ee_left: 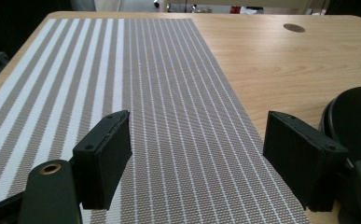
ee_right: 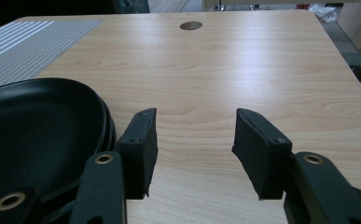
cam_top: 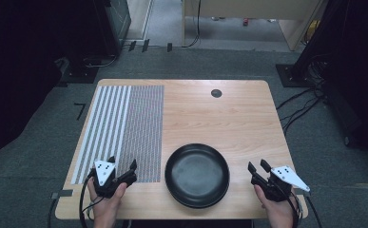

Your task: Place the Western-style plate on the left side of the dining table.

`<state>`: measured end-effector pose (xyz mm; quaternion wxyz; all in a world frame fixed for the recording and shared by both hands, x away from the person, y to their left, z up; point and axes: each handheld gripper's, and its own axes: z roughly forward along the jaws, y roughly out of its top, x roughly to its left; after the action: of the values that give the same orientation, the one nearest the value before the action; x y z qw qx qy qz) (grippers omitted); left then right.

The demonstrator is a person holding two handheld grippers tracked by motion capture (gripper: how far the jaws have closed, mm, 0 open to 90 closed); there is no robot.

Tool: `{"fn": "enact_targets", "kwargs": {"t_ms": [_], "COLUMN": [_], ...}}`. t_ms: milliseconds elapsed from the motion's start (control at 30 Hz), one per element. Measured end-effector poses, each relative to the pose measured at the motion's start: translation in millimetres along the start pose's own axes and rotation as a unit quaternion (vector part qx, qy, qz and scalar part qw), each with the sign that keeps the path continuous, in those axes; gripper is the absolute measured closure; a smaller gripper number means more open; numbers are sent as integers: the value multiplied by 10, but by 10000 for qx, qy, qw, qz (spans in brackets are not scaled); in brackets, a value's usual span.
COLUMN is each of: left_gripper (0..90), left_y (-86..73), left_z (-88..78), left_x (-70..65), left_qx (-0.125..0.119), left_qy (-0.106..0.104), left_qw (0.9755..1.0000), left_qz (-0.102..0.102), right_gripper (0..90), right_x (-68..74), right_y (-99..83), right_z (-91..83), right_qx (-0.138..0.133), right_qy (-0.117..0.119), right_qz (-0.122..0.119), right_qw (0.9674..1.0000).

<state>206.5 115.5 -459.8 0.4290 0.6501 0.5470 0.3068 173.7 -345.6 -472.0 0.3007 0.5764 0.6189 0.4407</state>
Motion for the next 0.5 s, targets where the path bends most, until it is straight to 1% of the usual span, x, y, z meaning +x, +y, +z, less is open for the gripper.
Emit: {"fn": "enact_targets", "kwargs": {"t_ms": [100, 167, 300, 367, 433, 500], "left_gripper": [234, 234, 234, 233, 231, 229], "left_y": [16, 29, 37, 30, 22, 20], "left_z": [32, 50, 81, 95, 97, 91], "left_x": [-57, -96, -170, -208, -237, -248], "left_qx": [14, 6, -3, 9, 25, 26], "left_qy": [-64, -93, -146, -171, -202, -225], "left_qw": [10000, 9999, 9999, 9998, 9997, 9997], "left_qz": [20, 37, 46, 86, 122, 127], "right_gripper": [496, 496, 504, 510, 515, 515], "right_x": [-19, -37, -78, -94, -99, -85], "right_y": [-21, -38, -42, -23, -8, -6], "right_z": [-6, -19, -35, -30, -20, 1], "right_qx": [7, 30, -6, -73, -113, -105], "right_qy": [11, 14, 31, 50, 88, 185], "right_qz": [9, 57, 113, 164, 236, 320], "right_qw": [10000, 10000, 9999, 9998, 9996, 9993]}}
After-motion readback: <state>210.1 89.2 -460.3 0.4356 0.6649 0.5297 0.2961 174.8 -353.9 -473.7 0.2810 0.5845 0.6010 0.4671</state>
